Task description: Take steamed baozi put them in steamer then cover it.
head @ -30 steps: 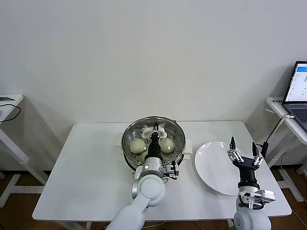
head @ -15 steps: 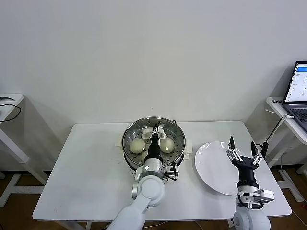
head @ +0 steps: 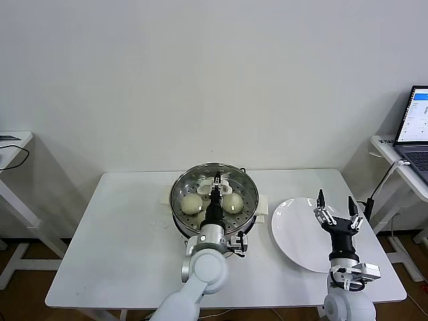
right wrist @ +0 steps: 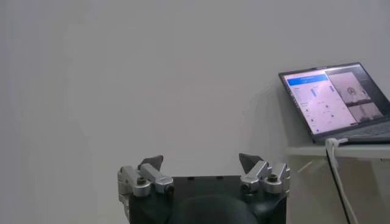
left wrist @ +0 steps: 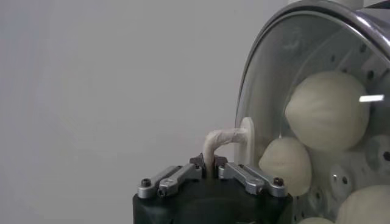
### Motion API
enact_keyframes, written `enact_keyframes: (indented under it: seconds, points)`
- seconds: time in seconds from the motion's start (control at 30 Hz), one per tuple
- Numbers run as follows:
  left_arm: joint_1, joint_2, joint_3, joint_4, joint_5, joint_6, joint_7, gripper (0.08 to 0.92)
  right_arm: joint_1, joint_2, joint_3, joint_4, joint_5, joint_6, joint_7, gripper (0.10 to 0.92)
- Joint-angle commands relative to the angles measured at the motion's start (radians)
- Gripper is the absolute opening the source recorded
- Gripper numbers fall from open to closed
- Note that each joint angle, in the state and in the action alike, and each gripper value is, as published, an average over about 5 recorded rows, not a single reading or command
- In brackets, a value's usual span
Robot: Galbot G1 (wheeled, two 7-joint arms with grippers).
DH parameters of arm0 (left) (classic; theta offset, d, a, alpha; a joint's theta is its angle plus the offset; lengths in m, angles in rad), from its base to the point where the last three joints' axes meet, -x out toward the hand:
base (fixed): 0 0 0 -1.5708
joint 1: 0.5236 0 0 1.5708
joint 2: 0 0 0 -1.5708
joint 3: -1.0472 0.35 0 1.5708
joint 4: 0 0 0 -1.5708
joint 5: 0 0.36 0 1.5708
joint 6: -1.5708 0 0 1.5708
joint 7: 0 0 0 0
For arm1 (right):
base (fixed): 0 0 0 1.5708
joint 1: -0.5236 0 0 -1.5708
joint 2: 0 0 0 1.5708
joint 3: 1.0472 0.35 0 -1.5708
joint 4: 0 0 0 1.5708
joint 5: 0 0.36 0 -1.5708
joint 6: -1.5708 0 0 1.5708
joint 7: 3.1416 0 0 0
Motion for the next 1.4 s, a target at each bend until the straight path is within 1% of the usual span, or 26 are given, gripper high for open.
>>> enact_keyframes:
  seconds: [0.03,0.23,0.33,0.4,0.47,0.53,0.63,0.67,0.7,0.77,0.83,0.9,0.97,1.13,1.4]
  points:
    - [0.079,0.075,0.008,-0.144,-0.004,-0.004,-0.001,0.416,0.001,-0.004,0.0,-0.003,0.002,0.004,0.0,0.823]
    - [0.144,0.145,-0.001,-0.276,-0.022,0.0,-0.014,0.589,0.002,-0.009,-0.002,-0.005,0.001,0.008,0.0,0.823]
    - [0.183,0.175,-0.026,-0.373,-0.047,0.0,-0.031,0.676,0.003,-0.011,-0.003,-0.004,0.002,0.009,-0.001,0.823]
    - [0.225,0.191,-0.065,-0.443,-0.086,-0.007,-0.058,0.735,0.004,-0.013,-0.004,-0.005,0.003,0.007,-0.001,0.823]
    - [0.283,0.202,-0.134,-0.511,-0.18,-0.03,-0.106,0.779,0.004,-0.016,-0.004,-0.002,0.001,-0.004,-0.004,0.823]
    - [0.348,0.21,-0.219,-0.568,-0.356,-0.064,-0.192,0.811,0.004,-0.02,-0.003,0.005,-0.002,-0.027,-0.009,0.823]
    - [0.447,0.207,-0.378,-0.616,-0.715,-0.169,-0.329,0.821,-0.001,-0.027,0.001,0.031,-0.01,-0.086,-0.017,0.823]
    - [0.478,0.199,-0.438,-0.619,-0.839,-0.216,-0.361,0.822,-0.003,-0.03,0.003,0.042,-0.011,-0.11,-0.021,0.823]
    - [0.506,0.187,-0.498,-0.617,-0.952,-0.267,-0.374,0.822,-0.005,-0.032,0.006,0.053,-0.012,-0.131,-0.024,0.823]
    - [0.547,0.158,-0.615,-0.595,-1.139,-0.357,-0.377,0.822,-0.008,-0.035,0.011,0.074,-0.014,-0.172,-0.03,0.823]
    - [0.566,0.127,-0.708,-0.55,-1.251,-0.428,-0.356,0.823,-0.009,-0.036,0.014,0.088,-0.02,-0.196,-0.04,0.823]
    - [0.576,0.097,-0.773,-0.5,-1.327,-0.483,-0.322,0.823,-0.009,-0.037,0.015,0.099,-0.025,-0.207,-0.05,0.823]
    - [0.588,0.076,-0.806,-0.461,-1.374,-0.514,-0.294,0.823,-0.009,-0.037,0.014,0.107,-0.03,-0.212,-0.059,0.823]
    - [0.616,0.061,-0.794,-0.427,-1.399,-0.563,-0.257,0.823,-0.017,-0.034,0.017,0.124,-0.049,-0.222,-0.068,0.823]
    - [0.616,0.056,-0.748,-0.423,-1.397,-0.57,-0.252,0.823,-0.045,-0.035,0.02,0.147,-0.063,-0.233,-0.067,0.823]
